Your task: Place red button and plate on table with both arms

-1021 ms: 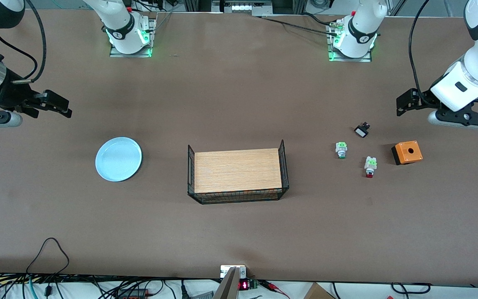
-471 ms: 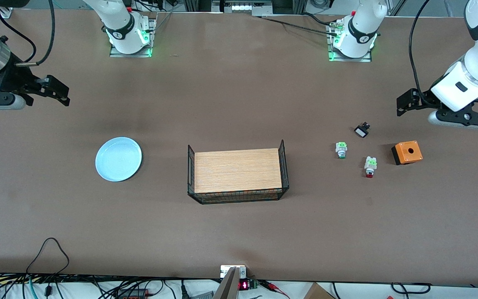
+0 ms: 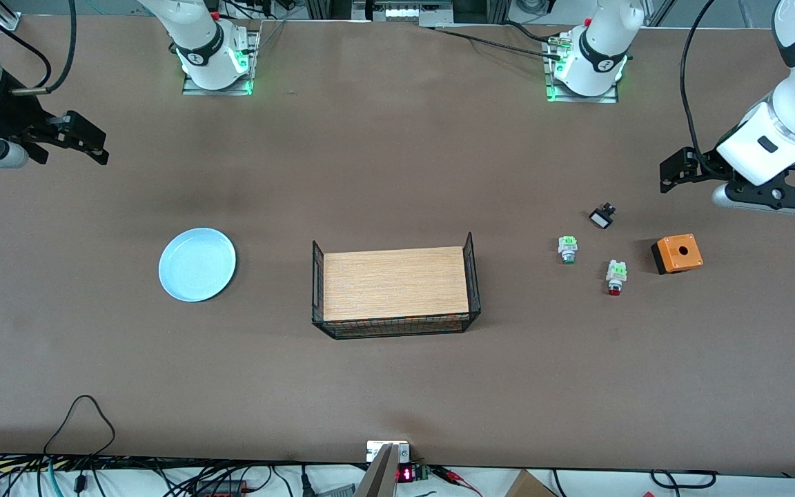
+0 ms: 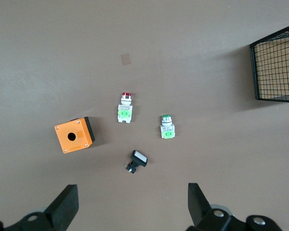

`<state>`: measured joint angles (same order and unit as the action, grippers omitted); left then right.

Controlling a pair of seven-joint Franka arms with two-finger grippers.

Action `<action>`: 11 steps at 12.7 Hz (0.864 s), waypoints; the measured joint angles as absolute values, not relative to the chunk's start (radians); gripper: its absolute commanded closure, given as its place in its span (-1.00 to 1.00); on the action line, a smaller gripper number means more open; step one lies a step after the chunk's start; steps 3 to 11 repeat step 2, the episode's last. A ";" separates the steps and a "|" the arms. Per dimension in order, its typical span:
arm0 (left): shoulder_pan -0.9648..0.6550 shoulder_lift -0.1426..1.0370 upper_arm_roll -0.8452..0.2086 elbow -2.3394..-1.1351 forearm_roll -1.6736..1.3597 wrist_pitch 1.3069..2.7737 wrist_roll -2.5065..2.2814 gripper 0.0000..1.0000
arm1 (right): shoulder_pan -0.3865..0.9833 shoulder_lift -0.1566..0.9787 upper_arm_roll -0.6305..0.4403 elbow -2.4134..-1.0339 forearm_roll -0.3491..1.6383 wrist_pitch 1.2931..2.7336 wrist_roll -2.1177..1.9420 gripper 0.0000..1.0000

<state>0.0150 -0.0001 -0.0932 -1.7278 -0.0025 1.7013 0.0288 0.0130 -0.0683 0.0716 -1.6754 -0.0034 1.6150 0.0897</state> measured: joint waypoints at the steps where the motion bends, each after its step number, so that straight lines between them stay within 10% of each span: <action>1: 0.015 0.000 -0.093 -1.728 -0.003 1.701 0.029 -1.00 | 0.013 -0.070 0.074 -1.676 -0.003 1.610 0.090 -1.00; 11: 0.015 0.000 -0.093 -1.728 -0.003 1.701 0.029 -1.00 | 0.013 -0.067 0.075 -1.679 -0.003 1.610 0.090 -1.00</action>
